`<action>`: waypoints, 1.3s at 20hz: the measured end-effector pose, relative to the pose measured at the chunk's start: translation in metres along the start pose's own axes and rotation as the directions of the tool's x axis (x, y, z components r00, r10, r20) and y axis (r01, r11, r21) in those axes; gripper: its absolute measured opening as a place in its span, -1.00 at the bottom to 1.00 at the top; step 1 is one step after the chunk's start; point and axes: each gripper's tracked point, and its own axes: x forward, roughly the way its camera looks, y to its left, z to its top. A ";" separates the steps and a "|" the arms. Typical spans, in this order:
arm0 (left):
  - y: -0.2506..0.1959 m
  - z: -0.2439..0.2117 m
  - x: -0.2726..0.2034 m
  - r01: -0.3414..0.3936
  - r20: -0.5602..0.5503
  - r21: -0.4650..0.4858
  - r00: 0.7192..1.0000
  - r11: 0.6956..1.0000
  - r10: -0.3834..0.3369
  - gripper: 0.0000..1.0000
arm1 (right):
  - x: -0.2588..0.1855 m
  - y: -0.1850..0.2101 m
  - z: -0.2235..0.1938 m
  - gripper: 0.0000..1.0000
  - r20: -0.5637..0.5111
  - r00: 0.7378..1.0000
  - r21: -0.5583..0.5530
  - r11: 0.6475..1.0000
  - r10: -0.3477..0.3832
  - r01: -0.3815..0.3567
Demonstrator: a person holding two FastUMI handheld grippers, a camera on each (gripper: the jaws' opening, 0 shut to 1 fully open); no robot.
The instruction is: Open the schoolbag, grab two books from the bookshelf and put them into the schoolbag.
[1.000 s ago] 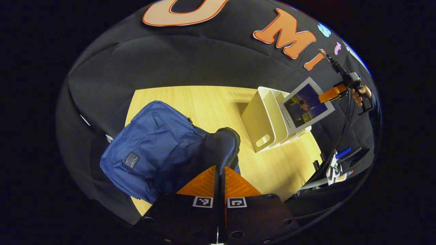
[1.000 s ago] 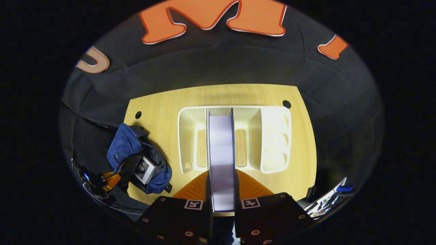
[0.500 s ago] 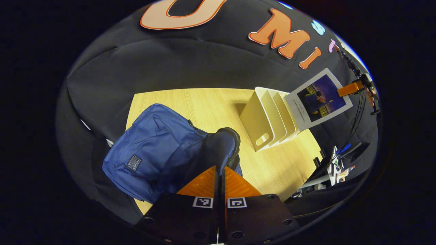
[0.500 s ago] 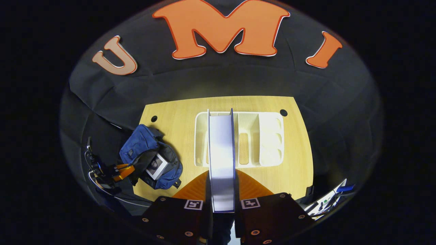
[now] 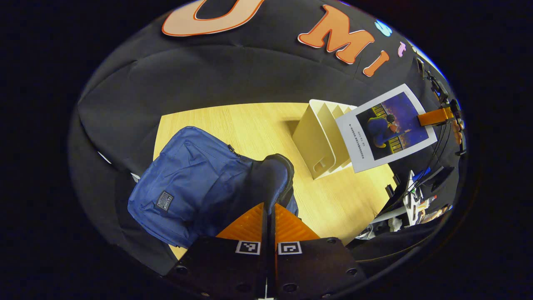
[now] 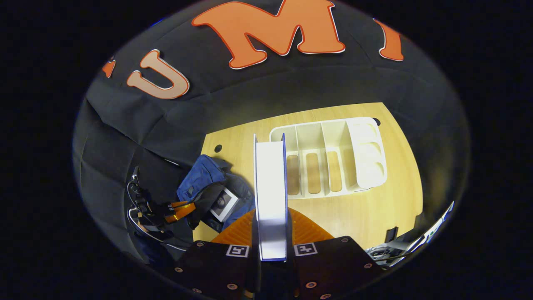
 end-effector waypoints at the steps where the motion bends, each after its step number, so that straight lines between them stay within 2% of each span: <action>1: 0.000 0.002 -0.001 -0.004 0.001 0.002 1.000 1.000 0.004 -0.97 | 0.006 0.008 -0.006 -0.51 0.004 1.000 0.019 1.000 0.025 -0.025; 3: 0.001 0.003 -0.002 -0.015 -0.002 0.009 1.000 1.000 0.015 -0.96 | 0.022 0.027 -0.025 -0.52 -0.019 0.997 0.032 0.996 0.081 -0.080; 5: 0.003 0.007 -0.005 -0.029 0.000 0.008 1.000 1.000 0.029 -0.97 | 0.040 0.031 -0.047 -0.52 -0.058 0.992 0.044 0.993 0.108 -0.106; 9: 0.005 0.005 -0.009 -0.043 -0.007 -0.007 0.999 0.999 0.043 -0.97 | 0.074 0.054 -0.078 -0.51 -0.091 0.976 0.126 0.974 0.199 -0.186; 13: 0.000 0.005 -0.008 -0.038 -0.015 -0.009 0.999 0.999 0.038 -0.97 | 0.108 0.064 -0.110 -0.51 -0.128 0.971 0.187 0.966 0.203 -0.178; 17: -0.002 0.005 -0.007 -0.029 -0.012 -0.018 1.000 0.999 0.029 -0.97 | 0.127 0.080 -0.123 -0.52 -0.104 0.953 0.264 0.932 0.284 -0.249; 23: -0.004 0.002 -0.010 -0.027 -0.017 -0.010 0.999 1.000 0.027 -0.97 | 0.155 0.113 -0.135 -0.55 -0.046 0.915 0.377 0.855 0.400 -0.355; 26: -0.007 0.004 -0.011 -0.029 -0.016 0.001 0.999 1.000 0.029 -0.97 | 0.176 0.121 -0.142 -0.55 -0.016 0.907 0.433 0.820 0.421 -0.373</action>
